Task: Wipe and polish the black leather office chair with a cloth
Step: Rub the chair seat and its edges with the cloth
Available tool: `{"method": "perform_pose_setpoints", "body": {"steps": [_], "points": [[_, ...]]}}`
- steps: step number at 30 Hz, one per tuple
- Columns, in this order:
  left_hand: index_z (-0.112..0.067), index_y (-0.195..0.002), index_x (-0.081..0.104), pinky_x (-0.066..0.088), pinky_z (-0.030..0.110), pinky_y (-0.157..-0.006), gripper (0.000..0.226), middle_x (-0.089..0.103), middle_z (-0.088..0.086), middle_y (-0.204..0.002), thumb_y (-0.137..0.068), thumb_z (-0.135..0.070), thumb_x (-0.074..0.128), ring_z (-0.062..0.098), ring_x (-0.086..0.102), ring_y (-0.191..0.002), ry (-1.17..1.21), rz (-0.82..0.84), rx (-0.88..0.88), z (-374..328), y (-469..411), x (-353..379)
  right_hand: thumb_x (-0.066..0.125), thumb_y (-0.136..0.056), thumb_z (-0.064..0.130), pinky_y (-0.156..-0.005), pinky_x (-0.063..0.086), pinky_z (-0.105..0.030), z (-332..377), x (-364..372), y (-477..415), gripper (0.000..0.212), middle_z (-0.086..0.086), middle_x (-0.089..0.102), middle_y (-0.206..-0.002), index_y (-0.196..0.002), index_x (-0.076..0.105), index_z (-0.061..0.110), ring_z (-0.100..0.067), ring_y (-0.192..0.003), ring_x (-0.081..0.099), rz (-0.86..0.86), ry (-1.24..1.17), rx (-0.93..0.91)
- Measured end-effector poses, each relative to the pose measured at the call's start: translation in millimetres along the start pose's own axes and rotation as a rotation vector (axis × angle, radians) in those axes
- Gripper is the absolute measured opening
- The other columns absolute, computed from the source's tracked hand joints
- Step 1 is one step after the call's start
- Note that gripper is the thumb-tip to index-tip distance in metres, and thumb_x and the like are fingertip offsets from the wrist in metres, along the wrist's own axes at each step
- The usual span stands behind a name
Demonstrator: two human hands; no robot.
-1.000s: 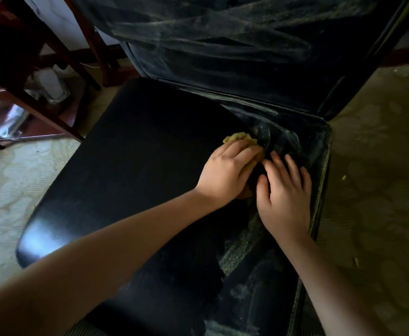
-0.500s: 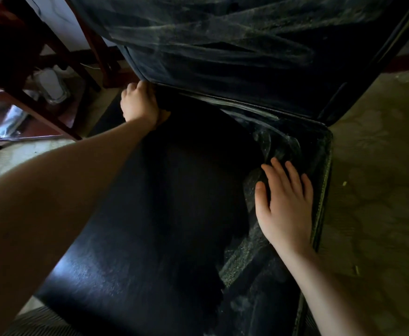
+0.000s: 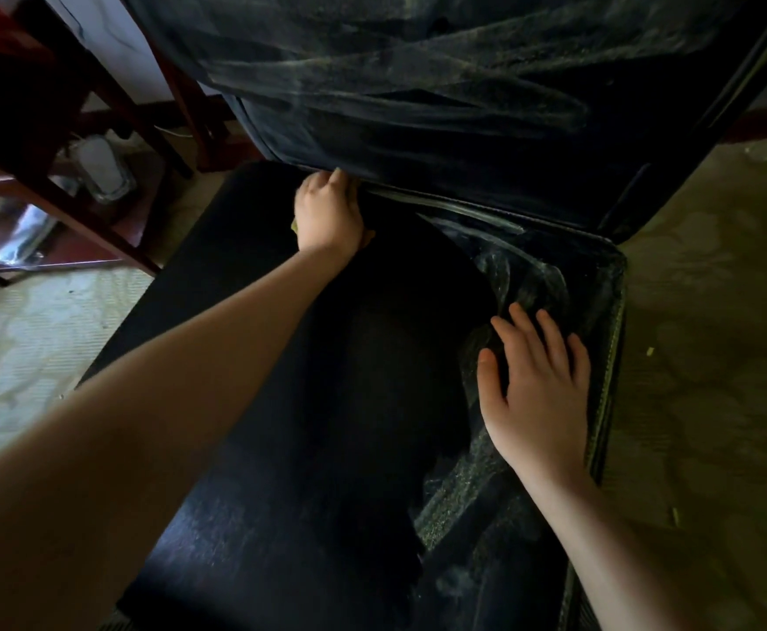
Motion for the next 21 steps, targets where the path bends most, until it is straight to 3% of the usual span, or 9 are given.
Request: {"method": "perform_pose_setpoints", "body": {"steps": [6,10,16,21], "points": [[-0.007,-0.105,0.064,0.042,0.039,-0.088,0.042,0.062,0.017,-0.106,-0.079,-0.025,0.038,0.035,0.053,-0.105,0.036,0.086,0.095,-49.4,26.3,14.0,0.032,-0.093,0.035,-0.108,0.018,-0.047,2.0,-0.6,-0.8,0.046,-0.007,0.053,-0.135,-0.123,0.058,0.012,-0.028,-0.132,0.041,-0.013,-0.011,0.000],[-0.006,-0.111,0.064,0.040,0.038,-0.094,0.032,0.060,0.016,-0.113,-0.087,-0.020,0.046,0.034,0.052,-0.110,0.086,0.151,0.146,-80.2,42.7,23.7,0.032,-0.092,0.035,-0.108,0.018,-0.045,1.7,-1.6,-0.7,0.046,-0.006,0.053,-0.136,-0.123,0.058,0.013,-0.027,-0.132,0.041,-0.017,-0.011,-0.002],[-0.005,-0.106,0.067,0.042,0.038,-0.095,0.035,0.065,0.014,-0.109,-0.090,-0.023,0.042,0.034,0.055,-0.111,0.228,0.237,0.475,-147.3,111.7,33.0,0.037,-0.091,0.032,-0.107,0.026,-0.048,2.9,-4.4,-1.6,0.042,-0.008,0.057,-0.131,-0.116,0.062,0.009,-0.028,-0.128,0.045,-0.040,-0.004,-0.016],[-0.008,-0.118,0.062,0.037,0.037,-0.105,0.040,0.061,0.011,-0.119,-0.093,-0.028,0.039,0.026,0.051,-0.120,0.295,0.394,0.633,-137.6,139.0,19.4,0.035,-0.092,0.031,-0.106,0.026,-0.047,4.0,-6.4,0.8,0.042,-0.006,0.059,-0.128,-0.116,0.062,0.009,-0.028,-0.127,0.045,-0.054,-0.053,-0.017]]}}
Point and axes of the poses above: each hand's wrist, its own y-axis away from the middle knuckle, its own x-axis out of the palm, z = x × y, the point moved 10 cm from there along -y, towards the middle knuckle
